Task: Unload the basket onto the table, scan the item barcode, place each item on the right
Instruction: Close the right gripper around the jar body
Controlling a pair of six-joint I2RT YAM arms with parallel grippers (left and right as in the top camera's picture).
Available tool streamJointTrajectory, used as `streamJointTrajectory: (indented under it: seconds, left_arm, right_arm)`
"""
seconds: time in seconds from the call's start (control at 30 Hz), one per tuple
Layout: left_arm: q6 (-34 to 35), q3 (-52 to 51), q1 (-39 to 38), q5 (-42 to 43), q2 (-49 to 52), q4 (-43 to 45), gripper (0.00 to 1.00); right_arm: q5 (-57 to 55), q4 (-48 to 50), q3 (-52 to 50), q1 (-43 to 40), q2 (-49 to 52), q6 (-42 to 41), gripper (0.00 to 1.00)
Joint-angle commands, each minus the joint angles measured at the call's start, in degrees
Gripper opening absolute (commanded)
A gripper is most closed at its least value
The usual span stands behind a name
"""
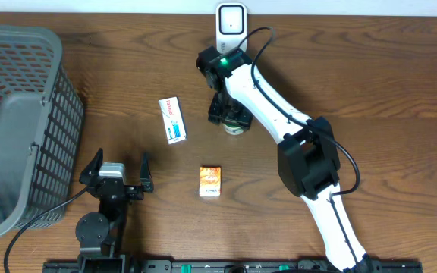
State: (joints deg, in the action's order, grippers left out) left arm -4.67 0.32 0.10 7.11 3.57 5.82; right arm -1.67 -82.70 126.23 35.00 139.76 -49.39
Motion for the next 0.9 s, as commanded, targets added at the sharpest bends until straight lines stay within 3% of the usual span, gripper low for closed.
streamJointTrajectory:
  seconds: [0.0,0.2,0.77,0.87]
  left_arm:
    - [0.28,-0.04,-0.07,-0.50,-0.33,0.17,0.96]
    - [0.28,-0.04,-0.07,-0.50,-0.35,0.17,0.96]
    - [0.28,-0.04,-0.07,-0.50,-0.33,0.17,0.96]
    - [0.28,-0.04,-0.07,-0.50,-0.33,0.17,0.96]
  right_arm:
    - [-6.91,-1.29,0.79,1.40,0.31,12.74,0.62]
    - [-7.52,-1.38,0.79,3.10,0.28,19.93,0.66]
    - [-4.48,-4.55,0.94,3.63,-1.64,21.42,0.78]
    - [-2.64,-4.13,0.96,3.61,-4.61,21.07,0.99]
